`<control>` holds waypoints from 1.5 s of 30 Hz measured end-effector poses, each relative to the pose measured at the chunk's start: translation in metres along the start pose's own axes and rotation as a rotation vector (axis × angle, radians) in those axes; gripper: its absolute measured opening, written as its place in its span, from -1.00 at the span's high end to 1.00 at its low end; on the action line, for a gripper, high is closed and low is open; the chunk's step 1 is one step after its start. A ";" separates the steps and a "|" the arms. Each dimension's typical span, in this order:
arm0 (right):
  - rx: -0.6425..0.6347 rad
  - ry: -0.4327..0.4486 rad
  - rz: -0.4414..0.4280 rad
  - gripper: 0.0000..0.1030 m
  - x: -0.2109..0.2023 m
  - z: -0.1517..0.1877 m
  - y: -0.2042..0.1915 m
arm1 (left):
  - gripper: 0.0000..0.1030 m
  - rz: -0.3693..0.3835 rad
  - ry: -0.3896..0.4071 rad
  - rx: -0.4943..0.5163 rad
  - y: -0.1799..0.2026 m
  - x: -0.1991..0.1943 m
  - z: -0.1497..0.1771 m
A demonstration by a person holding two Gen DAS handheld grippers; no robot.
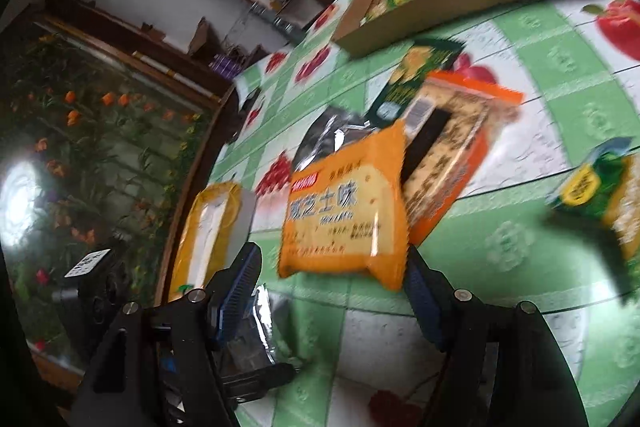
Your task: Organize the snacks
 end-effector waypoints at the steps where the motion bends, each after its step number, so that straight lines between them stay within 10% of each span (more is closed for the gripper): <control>1: -0.007 -0.006 -0.007 -0.41 0.001 0.001 -0.002 | -0.48 -0.010 0.000 0.009 0.003 0.001 0.002; 8: 0.009 0.038 0.024 -0.42 -0.003 -0.003 0.004 | -0.46 -0.140 0.028 0.125 0.023 0.006 0.020; 10: 0.016 0.052 0.042 -0.42 -0.005 -0.005 0.008 | 0.30 -0.109 0.053 0.118 0.025 0.000 0.023; 15: 0.022 0.102 0.097 -0.42 -0.015 -0.008 0.015 | 0.54 -0.022 0.127 0.012 0.017 -0.022 0.026; 27: -0.135 0.209 0.278 -0.44 -0.033 -0.013 -0.016 | 0.54 0.132 0.181 -0.146 0.006 -0.031 0.050; 36: -0.314 -0.029 0.418 -0.45 0.045 -0.060 -0.050 | -0.03 0.062 0.230 -0.214 -0.016 -0.053 0.064; 45: -0.411 -0.243 0.359 -0.45 0.038 -0.007 -0.061 | -0.14 0.097 0.245 -0.157 -0.012 -0.059 0.066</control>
Point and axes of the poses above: each gripper's, at about its wrist camera, not at the fingertips, and x roughly the way its jaws point, y to its right, z to its underside, the point moved 3 cm from there along x, roughly the way its jaws point, and after that the axes turned 2 degrees about y, right-handed, at the moved point
